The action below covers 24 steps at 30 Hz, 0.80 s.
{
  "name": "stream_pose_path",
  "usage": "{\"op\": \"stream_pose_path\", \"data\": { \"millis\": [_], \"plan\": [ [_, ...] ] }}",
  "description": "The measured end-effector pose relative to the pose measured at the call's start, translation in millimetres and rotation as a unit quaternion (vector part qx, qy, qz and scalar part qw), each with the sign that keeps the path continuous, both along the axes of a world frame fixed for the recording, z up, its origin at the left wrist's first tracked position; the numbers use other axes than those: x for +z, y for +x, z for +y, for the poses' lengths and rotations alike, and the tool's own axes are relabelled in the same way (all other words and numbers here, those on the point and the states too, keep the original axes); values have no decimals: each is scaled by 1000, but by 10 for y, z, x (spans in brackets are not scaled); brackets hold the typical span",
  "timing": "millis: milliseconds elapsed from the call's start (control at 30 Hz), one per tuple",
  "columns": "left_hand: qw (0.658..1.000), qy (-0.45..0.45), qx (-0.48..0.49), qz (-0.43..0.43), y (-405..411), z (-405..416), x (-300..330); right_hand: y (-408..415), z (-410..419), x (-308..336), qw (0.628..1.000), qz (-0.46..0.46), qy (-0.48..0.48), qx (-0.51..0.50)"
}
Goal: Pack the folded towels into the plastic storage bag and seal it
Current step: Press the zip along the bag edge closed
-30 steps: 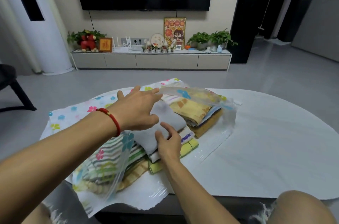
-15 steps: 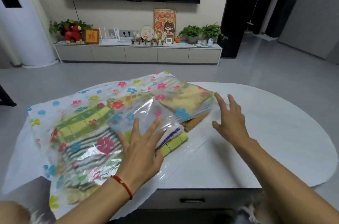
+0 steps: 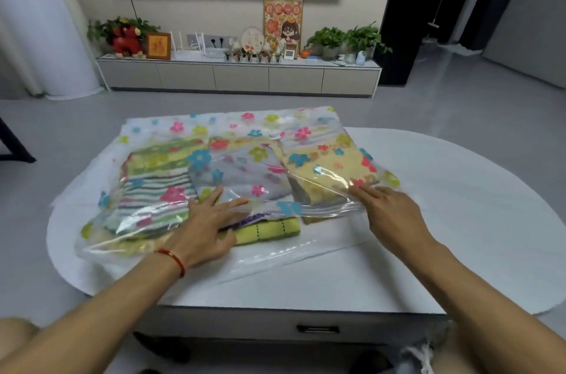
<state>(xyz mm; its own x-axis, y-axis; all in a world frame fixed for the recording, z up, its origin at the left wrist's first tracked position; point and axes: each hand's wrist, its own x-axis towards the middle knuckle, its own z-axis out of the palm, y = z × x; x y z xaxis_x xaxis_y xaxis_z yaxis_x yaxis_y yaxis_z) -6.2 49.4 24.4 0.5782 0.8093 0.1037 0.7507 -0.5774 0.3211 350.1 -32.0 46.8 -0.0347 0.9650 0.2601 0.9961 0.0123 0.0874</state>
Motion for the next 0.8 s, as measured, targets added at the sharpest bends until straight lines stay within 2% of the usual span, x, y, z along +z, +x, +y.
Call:
{"op": "stream_pose_path", "data": {
  "millis": [67,133,167,233,300,367,433,600,700,800],
  "plan": [
    [999,30,-16,1,-32,-29,91,-171,-226,57,998,2,-18,-58],
    [996,77,-39,7,-72,-123,106,-413,-442,74,994,10,33,-104],
    [995,87,-40,5,-96,-174,111,-586,-562,20,992,31,87,-85],
    [996,89,-23,-13,-132,-248,162,-978,-715,-208,981,68,172,60],
    [996,88,-1,-30,-133,-292,255,-1339,-649,-358,982,81,66,156],
    [996,84,4,-31,-131,-316,355,-1585,-320,-477,986,83,-80,120],
    [996,82,4,-32,-170,-310,432,-1762,45,-588,985,70,-138,70],
    [997,82,-1,-15,-330,-286,489,-1790,321,-732,986,88,-131,52],
    [997,79,-5,9,-359,-285,422,-1613,145,-684,980,98,-137,107],
    [996,73,-18,44,-288,-357,235,-1365,-264,-560,973,71,-109,193]
  ]
}}
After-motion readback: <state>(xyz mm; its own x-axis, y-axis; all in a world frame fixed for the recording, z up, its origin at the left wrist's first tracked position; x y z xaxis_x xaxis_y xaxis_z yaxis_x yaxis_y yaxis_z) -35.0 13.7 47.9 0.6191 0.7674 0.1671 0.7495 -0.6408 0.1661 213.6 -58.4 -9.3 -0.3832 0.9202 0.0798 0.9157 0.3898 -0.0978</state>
